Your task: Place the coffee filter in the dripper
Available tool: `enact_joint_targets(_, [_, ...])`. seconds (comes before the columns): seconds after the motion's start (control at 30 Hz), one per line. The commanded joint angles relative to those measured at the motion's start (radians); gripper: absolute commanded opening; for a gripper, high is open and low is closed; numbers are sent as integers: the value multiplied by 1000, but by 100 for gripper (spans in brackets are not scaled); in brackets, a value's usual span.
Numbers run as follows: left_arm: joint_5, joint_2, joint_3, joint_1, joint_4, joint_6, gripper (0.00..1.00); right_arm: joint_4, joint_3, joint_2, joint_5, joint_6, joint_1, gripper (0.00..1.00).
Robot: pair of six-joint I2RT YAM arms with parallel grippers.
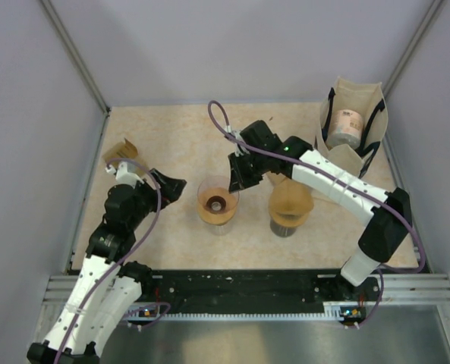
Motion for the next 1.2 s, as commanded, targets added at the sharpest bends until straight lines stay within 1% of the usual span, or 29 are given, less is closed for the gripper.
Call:
enact_joint_targets(0.0, [123, -8, 16, 2, 116, -31, 99, -28, 12, 14, 18, -2, -10, 0])
enact_joint_targets(0.07, [202, 6, 24, 2, 147, -43, 99, -64, 29, 28, 36, -3, -10, 0])
enact_joint_targets(0.13, [226, 23, 35, 2, 149, -50, 99, -100, 50, 48, 61, -6, -10, 0])
enact_joint_targets(0.3, [238, 63, 33, 2, 144, -51, 99, -168, 98, 85, 122, -3, -9, 0])
enact_joint_targets(0.5, [247, 69, 24, 2, 147, -50, 99, -225, 165, 125, 173, 1, 11, 0])
enact_joint_targets(0.67, [224, 62, 23, 2, 135, -39, 99, -236, 185, 146, 198, 6, 30, 0])
enact_joint_targets(0.77, [215, 58, 26, 2, 126, -34, 99, -245, 184, 146, 262, 9, 43, 0])
enact_joint_targets(0.93, [192, 49, 32, 2, 103, -20, 99, -245, 190, 151, 314, 8, 67, 0])
enact_joint_targets(1.17, [166, 35, 41, 2, 80, -10, 99, -242, 185, 142, 331, 5, 68, 0])
